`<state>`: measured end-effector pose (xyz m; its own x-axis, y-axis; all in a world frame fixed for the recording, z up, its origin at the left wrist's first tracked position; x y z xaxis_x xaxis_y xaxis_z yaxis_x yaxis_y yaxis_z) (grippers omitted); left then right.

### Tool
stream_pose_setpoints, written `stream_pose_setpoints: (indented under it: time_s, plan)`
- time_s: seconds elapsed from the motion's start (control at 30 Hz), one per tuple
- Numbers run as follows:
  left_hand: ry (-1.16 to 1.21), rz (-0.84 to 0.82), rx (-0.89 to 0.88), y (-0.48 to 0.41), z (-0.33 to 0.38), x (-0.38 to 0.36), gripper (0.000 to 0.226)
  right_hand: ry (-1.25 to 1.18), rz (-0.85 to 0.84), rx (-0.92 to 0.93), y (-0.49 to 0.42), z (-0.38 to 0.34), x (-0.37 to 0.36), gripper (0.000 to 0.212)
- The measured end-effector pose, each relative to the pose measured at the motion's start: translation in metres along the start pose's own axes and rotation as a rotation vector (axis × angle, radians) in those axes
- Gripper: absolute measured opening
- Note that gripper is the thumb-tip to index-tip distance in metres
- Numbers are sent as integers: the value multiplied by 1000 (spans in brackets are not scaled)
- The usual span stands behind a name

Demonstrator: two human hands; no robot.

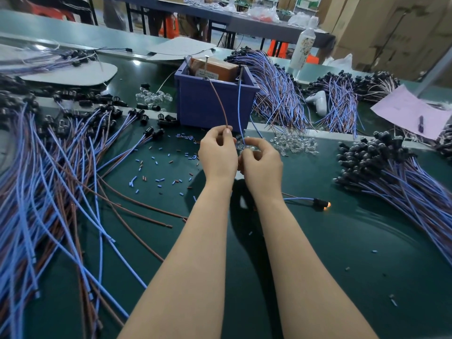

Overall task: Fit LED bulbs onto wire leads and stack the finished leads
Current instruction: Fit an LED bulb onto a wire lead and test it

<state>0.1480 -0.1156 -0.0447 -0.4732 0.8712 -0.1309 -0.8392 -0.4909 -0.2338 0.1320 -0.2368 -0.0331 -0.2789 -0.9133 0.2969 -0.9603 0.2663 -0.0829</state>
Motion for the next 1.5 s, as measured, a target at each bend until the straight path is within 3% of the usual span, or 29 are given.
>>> stream_pose_setpoints:
  time_s: [0.2, 0.47, 1.5]
  plan:
    - [-35, 46, -104, 7, 12, 1, 14, 6, 6, -9, 1, 0, 2, 23]
    - [9, 19, 11, -2, -4, 0, 16, 20, 3, -24, 0, 2, -1, 26]
    - [20, 7, 20, -5, -6, -2, 16, 50, -7, 25, -1, 2, -3, 26]
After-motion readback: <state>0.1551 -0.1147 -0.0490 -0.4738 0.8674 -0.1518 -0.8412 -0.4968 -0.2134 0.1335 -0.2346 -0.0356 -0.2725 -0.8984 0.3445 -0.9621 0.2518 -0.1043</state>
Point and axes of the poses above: each hand's wrist, its own y-axis away from the middle knuckle, its own x-axis out of the back of the hand, z = x × y, the point moved 8 cm from there along -y, towards the middle knuckle, and after that the axes turned 8 degrees about -x, right-handed, at the moved point
